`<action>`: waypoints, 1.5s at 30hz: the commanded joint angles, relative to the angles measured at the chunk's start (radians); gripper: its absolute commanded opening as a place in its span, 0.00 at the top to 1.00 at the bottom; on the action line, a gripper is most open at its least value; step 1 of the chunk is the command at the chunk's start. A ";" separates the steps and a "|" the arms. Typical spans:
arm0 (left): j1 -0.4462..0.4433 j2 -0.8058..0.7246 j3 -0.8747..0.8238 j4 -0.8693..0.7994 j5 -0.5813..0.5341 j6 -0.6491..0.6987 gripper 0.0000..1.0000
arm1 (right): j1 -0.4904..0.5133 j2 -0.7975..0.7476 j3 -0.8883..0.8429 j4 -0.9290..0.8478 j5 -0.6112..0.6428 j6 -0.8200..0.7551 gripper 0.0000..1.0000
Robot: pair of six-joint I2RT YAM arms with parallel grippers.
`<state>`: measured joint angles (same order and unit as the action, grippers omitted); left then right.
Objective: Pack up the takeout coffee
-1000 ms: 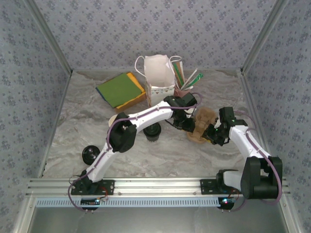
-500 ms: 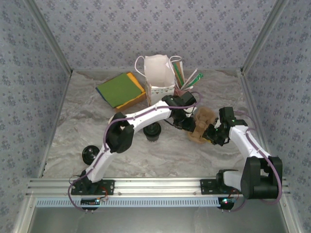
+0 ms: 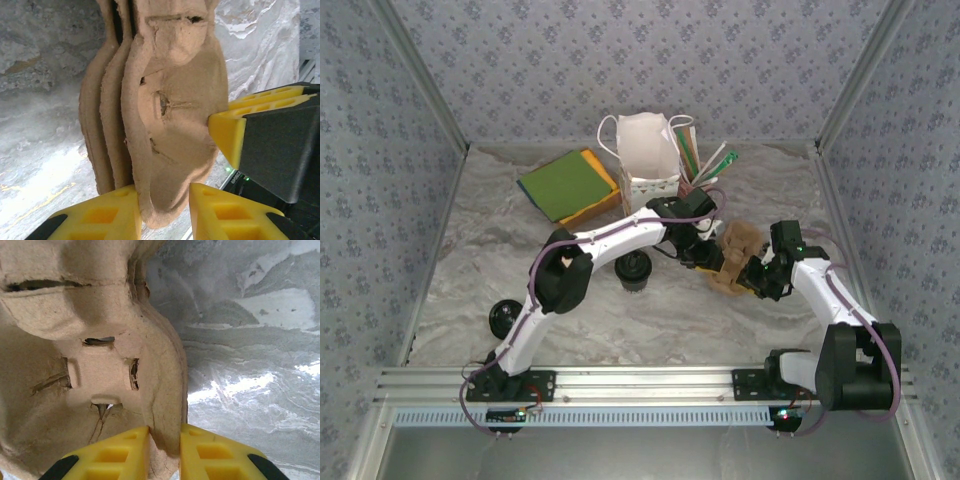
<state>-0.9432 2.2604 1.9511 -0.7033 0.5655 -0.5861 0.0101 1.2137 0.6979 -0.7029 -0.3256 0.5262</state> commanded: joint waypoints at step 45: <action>0.032 -0.062 -0.108 0.165 0.068 -0.127 0.88 | -0.099 -0.084 -0.037 -0.005 -0.110 0.033 0.58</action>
<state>-0.9142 2.2158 1.8420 -0.5453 0.6102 -0.7090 -0.0837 1.1229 0.6682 -0.6838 -0.4564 0.5537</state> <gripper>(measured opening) 0.123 0.419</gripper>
